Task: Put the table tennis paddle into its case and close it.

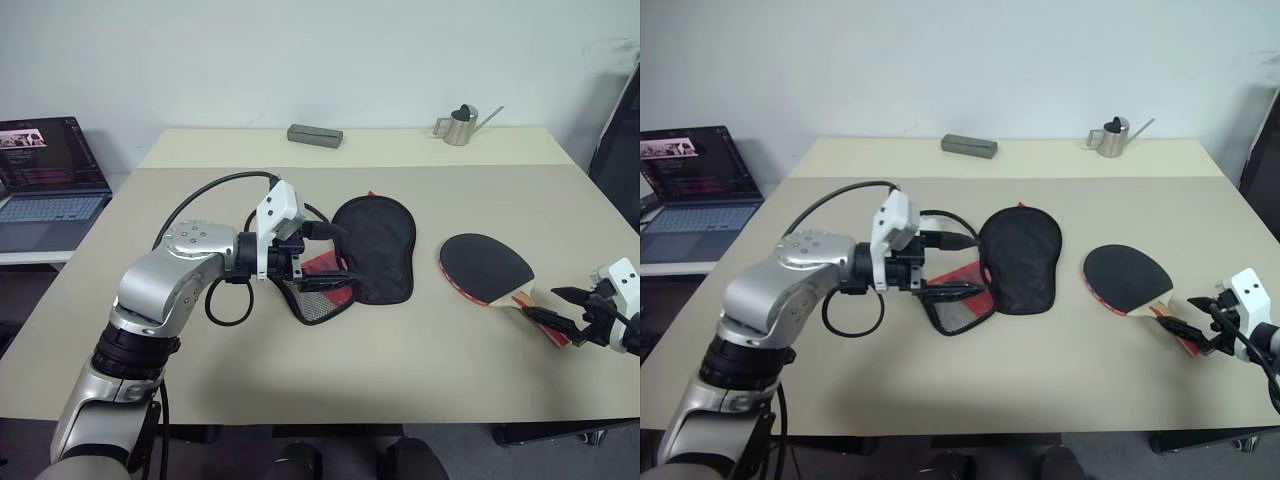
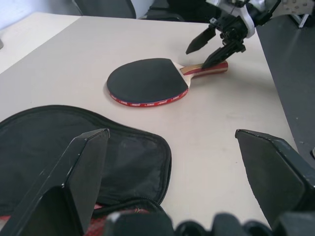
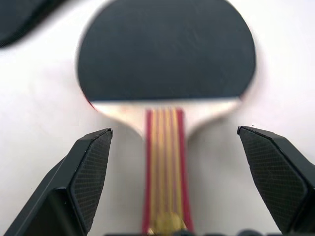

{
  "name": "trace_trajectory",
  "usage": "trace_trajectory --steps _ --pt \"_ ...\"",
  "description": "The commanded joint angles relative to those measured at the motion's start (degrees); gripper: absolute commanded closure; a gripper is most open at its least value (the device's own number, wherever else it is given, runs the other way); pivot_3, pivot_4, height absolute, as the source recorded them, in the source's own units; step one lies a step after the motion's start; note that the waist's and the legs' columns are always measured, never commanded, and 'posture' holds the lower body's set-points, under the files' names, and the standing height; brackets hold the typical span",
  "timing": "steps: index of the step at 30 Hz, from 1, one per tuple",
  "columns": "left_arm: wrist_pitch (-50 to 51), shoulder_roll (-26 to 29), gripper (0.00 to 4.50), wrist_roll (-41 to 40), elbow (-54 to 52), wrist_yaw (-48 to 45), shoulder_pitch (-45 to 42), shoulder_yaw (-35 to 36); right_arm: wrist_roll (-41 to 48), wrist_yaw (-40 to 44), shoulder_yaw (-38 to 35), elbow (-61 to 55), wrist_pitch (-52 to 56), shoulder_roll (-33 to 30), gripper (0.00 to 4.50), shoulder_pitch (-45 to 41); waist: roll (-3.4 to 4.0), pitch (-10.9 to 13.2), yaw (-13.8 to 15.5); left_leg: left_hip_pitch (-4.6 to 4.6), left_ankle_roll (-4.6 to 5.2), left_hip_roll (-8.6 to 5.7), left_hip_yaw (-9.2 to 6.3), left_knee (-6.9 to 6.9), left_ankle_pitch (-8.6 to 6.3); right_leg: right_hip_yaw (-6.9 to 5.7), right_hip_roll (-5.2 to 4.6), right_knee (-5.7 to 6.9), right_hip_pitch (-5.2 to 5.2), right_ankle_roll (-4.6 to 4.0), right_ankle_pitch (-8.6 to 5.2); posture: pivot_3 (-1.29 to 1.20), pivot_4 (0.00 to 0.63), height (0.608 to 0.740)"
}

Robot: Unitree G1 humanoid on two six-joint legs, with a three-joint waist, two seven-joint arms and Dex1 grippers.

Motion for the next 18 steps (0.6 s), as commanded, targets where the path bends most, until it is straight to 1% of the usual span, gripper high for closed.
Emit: trace_trajectory --steps 1,8,16,18 --pt "-1.2 -0.1 0.0 0.4 -0.4 -0.5 -1.1 0.3 -0.9 1.1 0.7 0.5 -2.7 -0.7 0.04 0.6 0.0 0.0 0.0 0.01 0.0 0.0 -0.02 0.0 0.0 -0.02 0.0 -0.02 0.03 0.0 0.0 0.0 0.15 0.74" --pt "-2.2 -0.1 0.0 1.4 0.3 -1.3 -0.4 0.5 -3.1 -1.3 4.0 4.0 -5.5 2.8 0.04 -1.6 -0.04 0.0 -0.1 0.06 -0.01 0.0 -0.04 0.0 0.0 -0.04 0.0 -0.06 0.09 0.0 0.0 0.0 0.15 0.74" --pt "-2.4 0.1 0.0 1.6 0.1 -1.5 0.2 0.9 -4.7 -1.9 5.6 8.4 -7.3 3.8 0.04 -3.9 -0.23 0.1 -0.1 0.21 -0.01 -0.01 -0.02 0.02 0.0 0.04 0.0 -0.1 0.23 0.1 0.07 0.0 0.15 0.74" --pt "-2.5 0.2 0.0 1.7 0.0 -1.5 0.6 1.0 -5.4 -2.6 6.2 9.0 -7.7 3.9 0.39 -4.3 -0.25 0.1 -0.1 0.23 -0.01 -0.01 0.0 0.02 0.0 0.08 0.01 -0.11 0.24 0.12 0.09 0.0 0.15 0.74"
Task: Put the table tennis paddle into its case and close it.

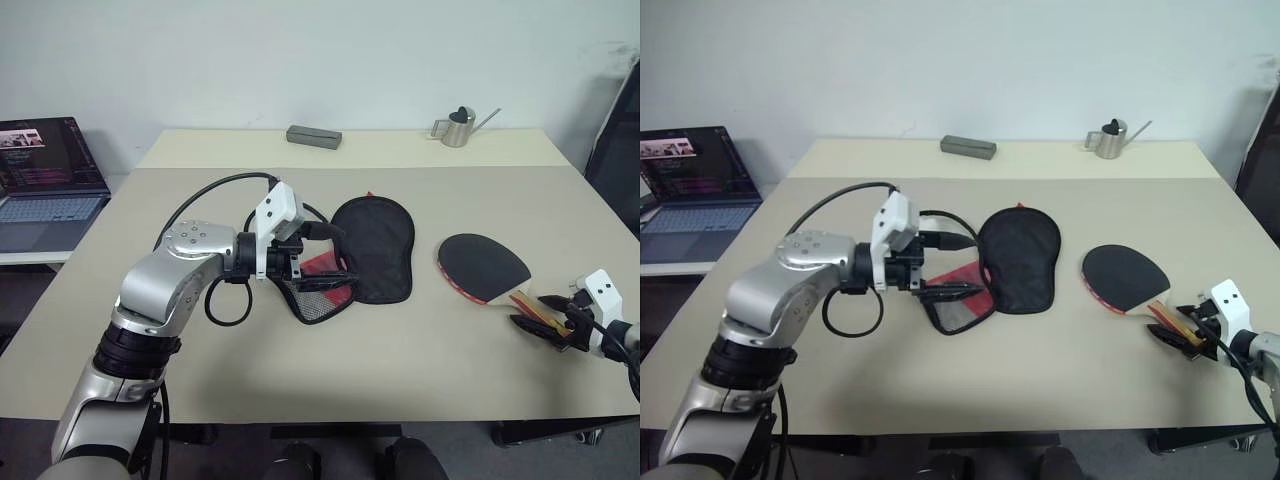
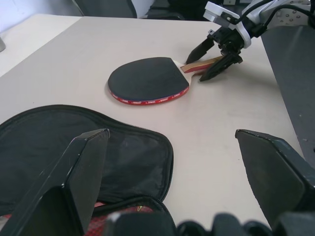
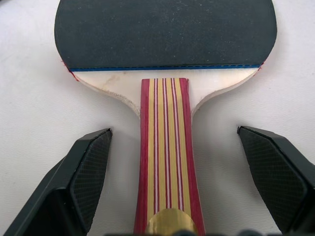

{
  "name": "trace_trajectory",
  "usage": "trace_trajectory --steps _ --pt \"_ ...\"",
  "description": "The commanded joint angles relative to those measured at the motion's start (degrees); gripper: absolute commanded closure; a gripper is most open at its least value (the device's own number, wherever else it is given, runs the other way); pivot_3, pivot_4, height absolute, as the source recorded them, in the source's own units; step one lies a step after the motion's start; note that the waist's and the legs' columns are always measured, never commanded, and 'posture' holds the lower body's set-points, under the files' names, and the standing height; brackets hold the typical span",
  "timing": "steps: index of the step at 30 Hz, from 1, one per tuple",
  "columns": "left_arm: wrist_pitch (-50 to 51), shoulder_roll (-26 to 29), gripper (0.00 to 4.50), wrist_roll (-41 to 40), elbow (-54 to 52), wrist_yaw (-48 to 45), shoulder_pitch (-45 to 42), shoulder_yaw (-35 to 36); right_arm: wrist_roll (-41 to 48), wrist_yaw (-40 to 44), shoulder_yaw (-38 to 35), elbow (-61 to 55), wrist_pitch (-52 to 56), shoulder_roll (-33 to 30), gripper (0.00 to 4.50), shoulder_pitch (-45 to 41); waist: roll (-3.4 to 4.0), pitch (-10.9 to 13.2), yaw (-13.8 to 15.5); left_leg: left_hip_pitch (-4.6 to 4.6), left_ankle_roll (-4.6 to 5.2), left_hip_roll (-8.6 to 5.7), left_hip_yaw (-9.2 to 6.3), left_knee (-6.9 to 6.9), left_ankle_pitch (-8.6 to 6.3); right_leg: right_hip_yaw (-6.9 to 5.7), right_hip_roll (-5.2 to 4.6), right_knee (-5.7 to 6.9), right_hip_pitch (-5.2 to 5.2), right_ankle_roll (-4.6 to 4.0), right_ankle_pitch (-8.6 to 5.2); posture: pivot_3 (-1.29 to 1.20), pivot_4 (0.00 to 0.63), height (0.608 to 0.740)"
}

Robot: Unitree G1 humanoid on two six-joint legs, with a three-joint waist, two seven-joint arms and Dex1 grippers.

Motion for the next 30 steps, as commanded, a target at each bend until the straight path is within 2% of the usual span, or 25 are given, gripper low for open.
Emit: trace_trajectory --steps 1,6,10,13,21,30 --pt "-1.0 0.4 0.0 0.0 -1.2 -0.2 0.1 1.1 -2.2 -1.5 1.9 1.9 -1.1 0.3 0.57 -0.7 -0.04 0.0 0.0 0.01 0.0 0.0 0.0 0.0 0.0 0.01 0.0 0.0 0.01 0.0 0.0 0.0 0.15 0.74" --pt "-0.8 0.8 0.0 0.2 -1.4 0.0 0.6 1.5 -3.7 -2.0 3.2 2.5 -1.4 -0.2 2.19 -1.2 -0.18 -0.1 0.0 0.13 -0.01 0.04 0.0 0.0 0.0 0.02 0.04 -0.02 0.11 -0.02 0.02 0.0 0.15 0.74" --pt "-1.6 2.1 0.0 0.9 -0.4 0.0 1.2 2.6 -4.7 -2.1 4.1 1.9 -2.1 -1.1 3.38 -0.9 -0.22 0.0 0.1 0.58 0.01 0.09 -0.03 -0.02 -0.01 -0.01 0.08 -0.41 0.72 0.08 0.08 0.0 0.15 0.74" --pt "-2.7 4.1 0.0 1.7 1.6 0.0 1.6 4.4 -4.7 -3.3 3.9 1.3 -1.7 -1.1 3.37 -1.2 -0.23 0.0 0.1 0.56 0.02 0.27 -0.04 -0.02 0.0 -0.03 0.28 -0.83 0.83 0.29 0.23 0.0 0.15 0.74" --pt "-6.7 9.7 0.0 2.1 5.4 -2.4 5.8 9.7 1.4 -6.9 -0.5 -9.6 9.5 0.0 3.37 -3.5 -0.07 0.1 0.1 0.46 0.0 0.75 0.13 -0.12 -0.01 0.02 0.63 -0.86 0.61 -0.16 0.44 0.0 0.15 0.74" --pt "-9.2 12.1 0.0 1.5 7.4 -3.9 10.2 14.5 8.9 -13.9 -3.3 -24.8 23.5 2.4 3.37 -7.5 0.13 0.2 0.2 -0.33 -0.02 0.76 0.15 -0.09 0.0 -0.01 0.62 -0.77 -0.18 -0.25 0.52 0.0 0.15 0.74"
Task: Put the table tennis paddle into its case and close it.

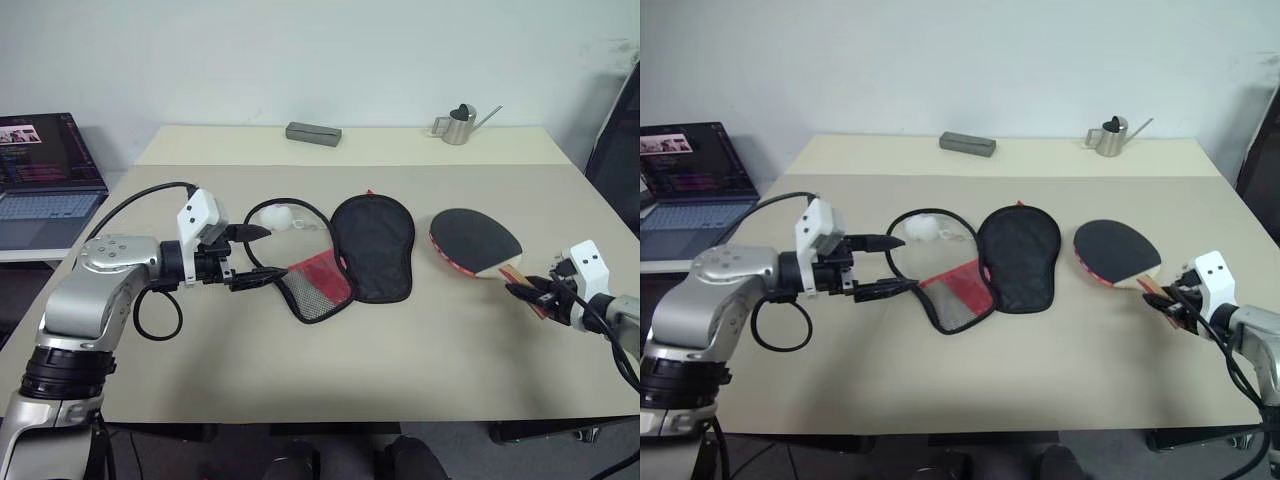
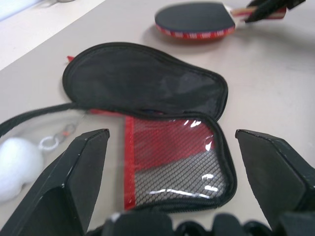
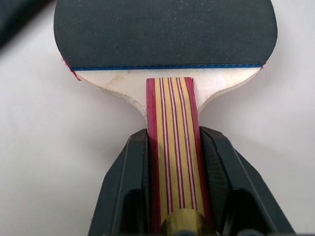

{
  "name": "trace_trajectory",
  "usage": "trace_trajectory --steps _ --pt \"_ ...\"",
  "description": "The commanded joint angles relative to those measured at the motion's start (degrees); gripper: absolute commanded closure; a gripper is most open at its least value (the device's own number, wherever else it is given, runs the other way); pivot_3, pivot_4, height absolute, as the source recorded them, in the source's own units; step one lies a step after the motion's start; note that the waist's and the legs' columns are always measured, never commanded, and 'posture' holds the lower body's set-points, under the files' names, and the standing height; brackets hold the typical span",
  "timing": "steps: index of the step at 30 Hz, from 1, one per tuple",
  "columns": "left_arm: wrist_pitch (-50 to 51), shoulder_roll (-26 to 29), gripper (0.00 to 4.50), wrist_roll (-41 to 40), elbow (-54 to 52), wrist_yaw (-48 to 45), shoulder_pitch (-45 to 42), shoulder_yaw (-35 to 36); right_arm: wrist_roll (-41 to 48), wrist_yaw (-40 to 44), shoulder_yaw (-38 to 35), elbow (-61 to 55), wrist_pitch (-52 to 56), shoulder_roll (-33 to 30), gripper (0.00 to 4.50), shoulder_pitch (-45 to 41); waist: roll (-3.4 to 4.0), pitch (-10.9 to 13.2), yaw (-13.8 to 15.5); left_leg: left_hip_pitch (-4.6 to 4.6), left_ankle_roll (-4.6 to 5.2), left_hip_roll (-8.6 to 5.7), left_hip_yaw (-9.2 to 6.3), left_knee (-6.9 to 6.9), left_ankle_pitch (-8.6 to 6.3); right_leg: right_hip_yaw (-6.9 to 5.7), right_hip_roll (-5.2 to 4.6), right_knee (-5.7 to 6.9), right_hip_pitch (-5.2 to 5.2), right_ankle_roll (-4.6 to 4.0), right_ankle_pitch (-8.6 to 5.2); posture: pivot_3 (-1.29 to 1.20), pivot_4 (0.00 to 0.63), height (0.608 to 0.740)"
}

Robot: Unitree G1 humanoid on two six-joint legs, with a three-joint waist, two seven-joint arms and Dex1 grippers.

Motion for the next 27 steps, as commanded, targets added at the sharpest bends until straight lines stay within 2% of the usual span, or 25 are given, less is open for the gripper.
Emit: trace_trajectory --steps 1,6,13,18,27 --pt "-1.5 1.4 0.0 -0.5 0.0 0.0 0.1 3.4 4.0 -3.8 -2.4 -9.0 5.4 1.3 3.37 -3.1 0.02 0.0 0.0 -0.02 0.0 0.01 0.0 -0.02 0.0 0.0 0.0 0.0 -0.03 -0.01 0.0 0.0 0.15 0.74" --pt "-2.2 1.4 0.0 -0.2 0.3 -0.1 0.3 3.4 5.7 -11.6 2.0 -17.3 14.4 7.4 3.37 -7.3 0.03 0.0 -0.1 -0.08 0.0 0.01 0.0 -0.04 -0.01 0.0 0.0 -0.08 -0.06 -0.01 -0.01 0.0 0.15 0.74" --pt "-2.2 1.1 0.0 -0.6 -0.5 0.1 0.3 3.1 3.2 -23.9 10.3 -18.8 20.6 22.4 3.37 -12.1 0.05 0.0 -0.1 -0.13 -0.01 0.0 -0.03 -0.04 0.0 0.0 0.02 -0.03 -0.17 -0.01 0.0 0.0 0.15 0.74" --pt "-2.0 1.5 0.0 -1.1 -1.8 -0.2 1.1 3.5 1.3 -28.7 11.7 -15.1 20.8 27.7 3.37 -15.6 0.06 0.0 -0.1 -0.21 -0.03 -0.02 0.03 -0.05 0.01 0.08 0.02 0.1 -0.38 -0.02 0.0 0.0 0.15 0.74" --pt "-1.9 1.6 0.0 -1.2 -2.9 0.0 1.7 3.6 -0.7 -32.6 13.1 -12.7 21.0 33.7 3.37 -17.7 0.07 0.0 -0.2 -0.22 -0.03 0.03 0.1 -0.07 0.01 0.21 0.11 0.23 -0.59 -0.06 0.02 0.0 0.15 0.74"
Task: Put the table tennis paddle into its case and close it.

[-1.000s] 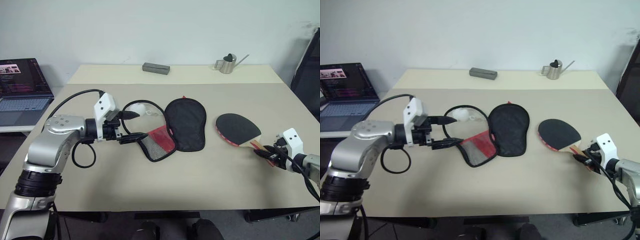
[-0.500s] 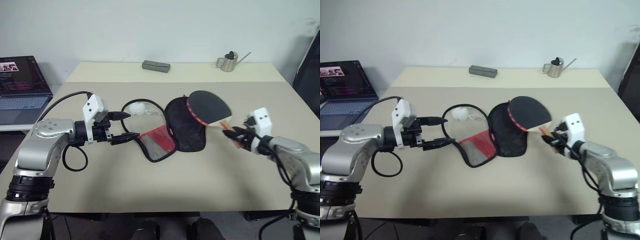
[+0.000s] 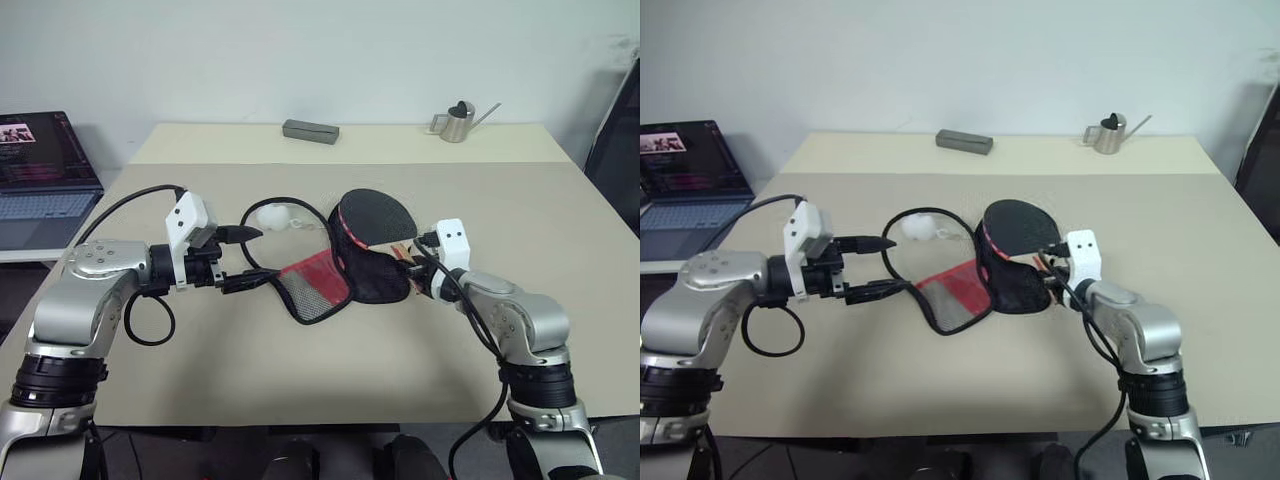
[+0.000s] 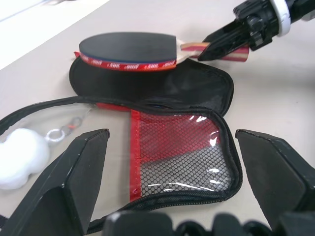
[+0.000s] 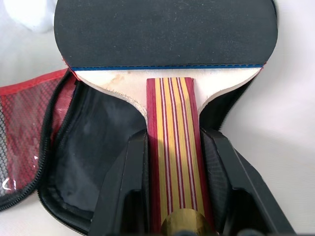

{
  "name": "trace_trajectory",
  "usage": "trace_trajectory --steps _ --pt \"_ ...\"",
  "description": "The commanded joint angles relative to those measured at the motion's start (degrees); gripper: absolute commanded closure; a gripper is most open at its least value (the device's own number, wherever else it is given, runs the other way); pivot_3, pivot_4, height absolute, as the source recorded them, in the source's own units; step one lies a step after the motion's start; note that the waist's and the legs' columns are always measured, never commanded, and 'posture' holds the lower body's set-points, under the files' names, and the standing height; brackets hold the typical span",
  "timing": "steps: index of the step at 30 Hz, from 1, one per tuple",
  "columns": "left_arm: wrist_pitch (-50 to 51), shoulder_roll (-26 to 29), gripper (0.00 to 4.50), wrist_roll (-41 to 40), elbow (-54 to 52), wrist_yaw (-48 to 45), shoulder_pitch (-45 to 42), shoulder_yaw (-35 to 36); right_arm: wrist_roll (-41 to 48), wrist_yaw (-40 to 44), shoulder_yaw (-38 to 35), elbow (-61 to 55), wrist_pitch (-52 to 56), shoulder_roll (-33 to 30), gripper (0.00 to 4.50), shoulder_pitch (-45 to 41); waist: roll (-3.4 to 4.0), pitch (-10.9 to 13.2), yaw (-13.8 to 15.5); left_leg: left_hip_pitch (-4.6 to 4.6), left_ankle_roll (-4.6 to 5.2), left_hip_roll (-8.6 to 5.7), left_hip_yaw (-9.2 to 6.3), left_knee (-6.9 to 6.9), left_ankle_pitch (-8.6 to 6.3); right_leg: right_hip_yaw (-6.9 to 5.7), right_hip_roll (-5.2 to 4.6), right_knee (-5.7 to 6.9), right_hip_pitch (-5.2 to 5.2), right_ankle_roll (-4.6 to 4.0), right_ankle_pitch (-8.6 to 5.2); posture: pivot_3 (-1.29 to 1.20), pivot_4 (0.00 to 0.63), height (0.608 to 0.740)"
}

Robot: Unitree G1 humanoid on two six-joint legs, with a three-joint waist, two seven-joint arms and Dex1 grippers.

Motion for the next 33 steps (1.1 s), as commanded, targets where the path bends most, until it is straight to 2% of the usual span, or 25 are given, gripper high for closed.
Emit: trace_trajectory --steps 1,8,15,21,27,33 --pt "-0.6 0.9 0.0 -0.7 -2.3 0.0 -0.2 1.7 -0.2 -0.9 -0.1 -1.1 -1.1 1.4 3.37 -2.0 0.0 0.0 0.0 0.0 0.0 0.0 0.02 0.0 0.0 0.02 0.0 0.0 -0.02 0.0 0.0 0.0 0.15 0.74" --pt "-0.9 0.4 0.0 -0.6 -2.2 0.2 -0.3 1.5 -2.4 -3.0 0.0 5.8 -2.9 4.6 3.37 -5.9 0.0 0.0 -0.2 -0.05 -0.04 0.04 0.05 -0.01 0.03 0.09 0.07 0.08 -0.22 -0.09 0.05 0.0 0.15 0.74" --pt "-1.0 -0.2 0.0 -0.6 -2.6 0.6 -0.1 1.2 -4.6 -3.1 0.6 10.7 -5.1 4.9 3.37 -8.6 0.0 0.0 -0.4 -0.05 -0.06 0.05 0.07 -0.01 0.03 0.1 0.09 0.1 -0.24 -0.11 0.07 0.0 0.15 0.74" --pt "-1.1 -0.5 0.0 -0.6 -2.8 0.7 0.3 1.4 -5.7 -3.1 1.4 12.1 -5.6 5.1 3.37 -9.1 0.0 0.0 -0.5 -0.04 -0.07 0.05 0.07 -0.01 0.04 0.11 0.09 0.13 -0.24 -0.11 0.08 0.0 0.15 0.74" --pt "-1.2 -0.6 0.0 -0.5 -2.7 0.8 0.2 1.3 -4.5 -4.5 -0.6 12.5 -4.0 7.9 3.37 -9.7 0.0 0.0 -0.6 -0.04 -0.07 0.06 0.07 0.0 0.04 0.11 0.1 0.15 -0.25 -0.11 0.08 0.0 0.15 0.74" --pt "-1.4 -0.5 0.0 -0.4 -2.4 0.7 0.0 1.3 -5.1 -5.5 -1.0 11.9 -3.5 9.0 1.38 -10.0 0.01 0.0 -1.0 -0.04 -0.07 0.07 0.07 -0.01 0.04 0.12 0.11 0.17 -0.26 -0.12 0.08 0.0 0.15 0.74"
